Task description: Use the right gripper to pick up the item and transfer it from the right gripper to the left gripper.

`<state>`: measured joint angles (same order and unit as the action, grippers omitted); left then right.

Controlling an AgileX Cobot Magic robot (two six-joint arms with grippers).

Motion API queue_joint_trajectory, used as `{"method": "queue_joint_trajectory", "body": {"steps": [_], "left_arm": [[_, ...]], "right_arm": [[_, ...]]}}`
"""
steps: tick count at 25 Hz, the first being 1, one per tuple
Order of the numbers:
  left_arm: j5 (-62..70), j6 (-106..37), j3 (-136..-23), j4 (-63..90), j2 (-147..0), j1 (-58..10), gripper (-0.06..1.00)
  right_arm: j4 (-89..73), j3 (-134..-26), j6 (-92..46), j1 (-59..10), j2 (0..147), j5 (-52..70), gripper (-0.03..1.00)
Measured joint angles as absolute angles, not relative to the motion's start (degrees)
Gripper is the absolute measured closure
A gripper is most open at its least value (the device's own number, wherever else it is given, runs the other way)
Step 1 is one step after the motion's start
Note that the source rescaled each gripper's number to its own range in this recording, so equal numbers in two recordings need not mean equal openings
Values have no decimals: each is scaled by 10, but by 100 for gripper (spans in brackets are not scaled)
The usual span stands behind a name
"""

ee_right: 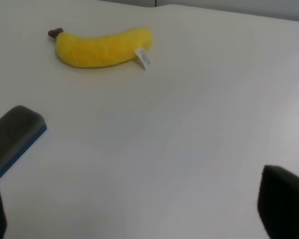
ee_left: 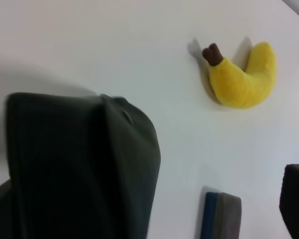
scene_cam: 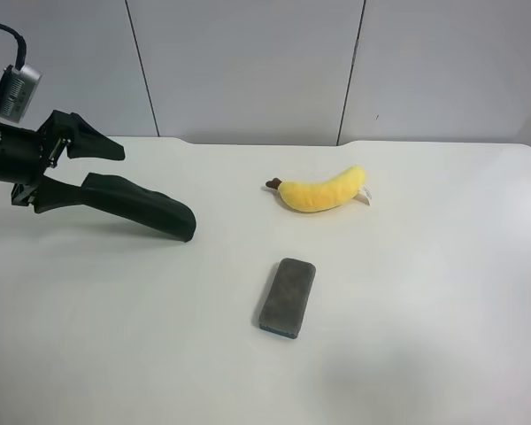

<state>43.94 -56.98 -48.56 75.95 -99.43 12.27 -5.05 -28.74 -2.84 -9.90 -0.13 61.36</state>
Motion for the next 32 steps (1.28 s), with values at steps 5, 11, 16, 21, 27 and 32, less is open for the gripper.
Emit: {"method": "queue_joint_trajectory", "body": {"steps": [5, 11, 16, 21, 27, 32], "left_arm": [[436, -569, -517, 726, -987, 163, -5], [435, -546, -532, 685, -938, 189, -5], [433, -481, -532, 589, -856, 193, -5], [454, -372, -532, 460, -743, 193, -5], [516, -256, -532, 313, -591, 193, -5], [562, -186, -532, 235, -503, 159, -5]], "right_arm": [[-50, -287, -28, -99, -1, 614, -3], [-50, -287, -28, -99, -1, 614, -3], [-50, -287, -28, -99, -1, 614, -3], [-50, -287, -28, -99, -1, 614, -3], [-50, -287, -28, -99, -1, 614, -3], [-50, -287, -28, -99, -1, 614, -3]]}}
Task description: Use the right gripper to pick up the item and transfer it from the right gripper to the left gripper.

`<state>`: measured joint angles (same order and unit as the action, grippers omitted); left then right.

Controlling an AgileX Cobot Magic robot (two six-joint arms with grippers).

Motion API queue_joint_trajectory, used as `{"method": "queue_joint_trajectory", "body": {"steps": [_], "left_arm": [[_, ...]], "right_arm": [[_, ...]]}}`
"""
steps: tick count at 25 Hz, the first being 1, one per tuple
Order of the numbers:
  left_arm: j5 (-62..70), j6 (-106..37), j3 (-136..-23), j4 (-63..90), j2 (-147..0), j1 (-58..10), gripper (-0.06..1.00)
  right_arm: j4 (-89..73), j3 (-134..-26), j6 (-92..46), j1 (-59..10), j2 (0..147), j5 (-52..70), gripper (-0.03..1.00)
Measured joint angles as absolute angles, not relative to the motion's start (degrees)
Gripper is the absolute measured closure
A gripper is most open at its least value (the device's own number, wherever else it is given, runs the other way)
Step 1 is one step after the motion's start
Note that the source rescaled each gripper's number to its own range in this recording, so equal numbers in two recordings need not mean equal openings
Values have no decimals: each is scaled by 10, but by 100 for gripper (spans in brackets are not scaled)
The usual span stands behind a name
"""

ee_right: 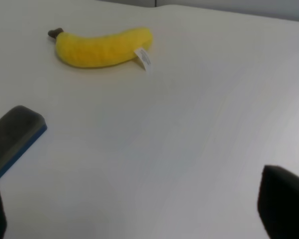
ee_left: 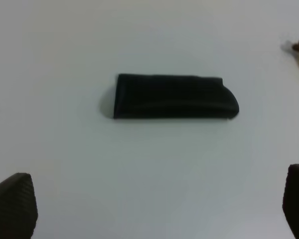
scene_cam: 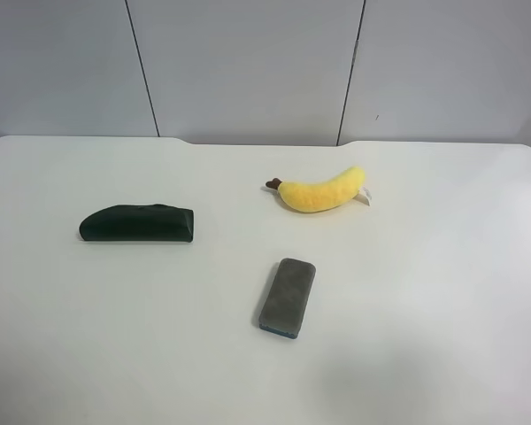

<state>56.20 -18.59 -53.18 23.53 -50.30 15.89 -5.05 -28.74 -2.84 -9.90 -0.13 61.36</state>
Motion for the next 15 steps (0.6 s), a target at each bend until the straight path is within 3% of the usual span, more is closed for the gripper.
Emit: {"method": "queue_joint_trajectory", "body": {"steps": [6, 15], "left_arm": [[604, -153, -500, 186, -431, 76, -5], [607, -143, -382, 179, -222, 67, -5]], "right_arm": [[-50, -287, -28, -99, -1, 614, -3], [-50, -287, -28, -99, -1, 614, -3]]}}
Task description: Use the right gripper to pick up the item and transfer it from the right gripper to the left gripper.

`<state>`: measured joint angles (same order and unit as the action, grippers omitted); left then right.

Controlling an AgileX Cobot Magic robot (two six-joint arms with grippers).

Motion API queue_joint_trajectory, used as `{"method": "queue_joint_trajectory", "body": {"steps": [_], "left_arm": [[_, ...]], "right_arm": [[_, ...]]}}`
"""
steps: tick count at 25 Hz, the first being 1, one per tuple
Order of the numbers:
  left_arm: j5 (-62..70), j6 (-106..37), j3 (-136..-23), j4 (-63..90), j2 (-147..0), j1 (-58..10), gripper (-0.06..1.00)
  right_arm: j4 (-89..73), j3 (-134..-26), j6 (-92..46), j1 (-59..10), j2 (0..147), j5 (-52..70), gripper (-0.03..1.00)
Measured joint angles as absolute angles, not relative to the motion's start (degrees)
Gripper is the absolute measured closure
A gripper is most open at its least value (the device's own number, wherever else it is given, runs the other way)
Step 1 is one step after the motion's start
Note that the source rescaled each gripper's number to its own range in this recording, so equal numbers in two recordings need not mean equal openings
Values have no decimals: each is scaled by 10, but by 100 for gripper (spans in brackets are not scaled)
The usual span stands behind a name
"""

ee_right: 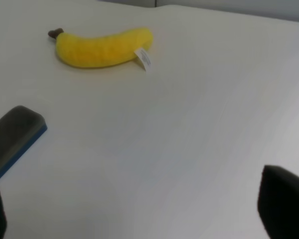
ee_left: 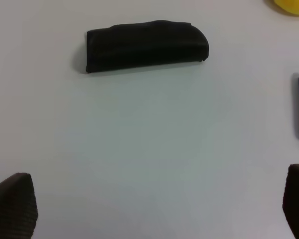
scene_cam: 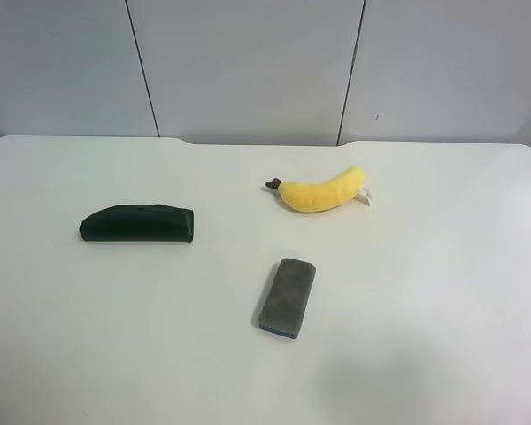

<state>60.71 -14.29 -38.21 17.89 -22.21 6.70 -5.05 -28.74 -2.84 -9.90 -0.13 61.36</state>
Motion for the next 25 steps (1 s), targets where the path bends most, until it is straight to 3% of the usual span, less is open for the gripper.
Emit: {"method": "queue_joint_trajectory", "body": {"steps": [15, 25], "left_arm": [[613, -106, -296, 92, -1, 66, -6], [611, -95, -291, 88, 3, 35, -6]], "right_arm": [[-50, -287, -28, -99, -1, 614, -3], [-50, -287, -28, -99, -1, 614, -3]]}}
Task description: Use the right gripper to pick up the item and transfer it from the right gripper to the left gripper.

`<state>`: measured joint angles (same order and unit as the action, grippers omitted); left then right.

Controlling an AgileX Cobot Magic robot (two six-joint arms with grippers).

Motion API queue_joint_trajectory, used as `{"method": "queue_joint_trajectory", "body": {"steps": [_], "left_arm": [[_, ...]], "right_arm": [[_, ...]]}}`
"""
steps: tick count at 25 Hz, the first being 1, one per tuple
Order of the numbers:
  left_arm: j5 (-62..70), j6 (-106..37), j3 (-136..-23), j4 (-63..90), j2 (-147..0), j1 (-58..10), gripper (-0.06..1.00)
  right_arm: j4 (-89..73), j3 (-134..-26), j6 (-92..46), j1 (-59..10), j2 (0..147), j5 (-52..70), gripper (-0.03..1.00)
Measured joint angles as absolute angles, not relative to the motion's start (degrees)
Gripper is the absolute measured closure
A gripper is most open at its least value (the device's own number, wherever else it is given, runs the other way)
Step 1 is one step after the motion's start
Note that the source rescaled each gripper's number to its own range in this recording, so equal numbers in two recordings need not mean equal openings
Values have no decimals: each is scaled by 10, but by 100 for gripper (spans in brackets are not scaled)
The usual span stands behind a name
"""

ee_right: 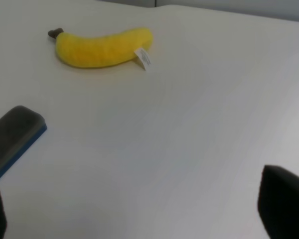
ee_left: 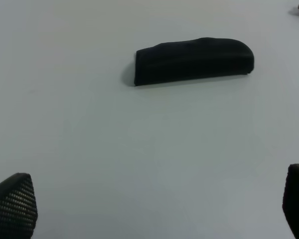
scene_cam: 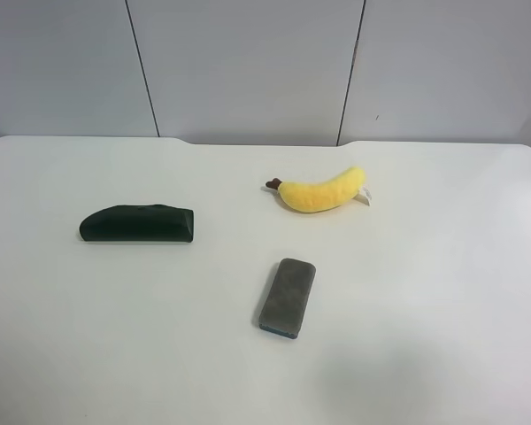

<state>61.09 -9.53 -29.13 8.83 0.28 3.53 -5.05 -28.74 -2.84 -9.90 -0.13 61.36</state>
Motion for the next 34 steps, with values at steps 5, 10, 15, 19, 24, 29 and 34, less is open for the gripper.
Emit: {"method": "queue_joint_trajectory", "body": {"steps": [5, 10, 15, 19, 24, 29, 34], "left_arm": [[611, -95, -291, 88, 3, 29, -6], [611, -93, -291, 88, 3, 29, -6], [609, -71, -291, 73, 3, 29, -6], [607, -54, -291, 60, 3, 29, -6], [607, -53, -291, 60, 3, 29, -6], [607, -53, -291, 59, 3, 29, -6], [607, -53, -291, 59, 3, 29, -6]], "right_arm": [[-50, -287, -28, -99, -1, 614, -3], [-50, -287, -28, -99, -1, 614, -3], [-50, -287, -28, -99, -1, 614, -3], [-50, -287, -28, -99, -1, 614, -3], [-50, -287, -28, -99, -1, 614, -3], [-50, -287, -28, -99, -1, 614, -3], [-50, -287, -28, -99, -1, 614, -3]]}}
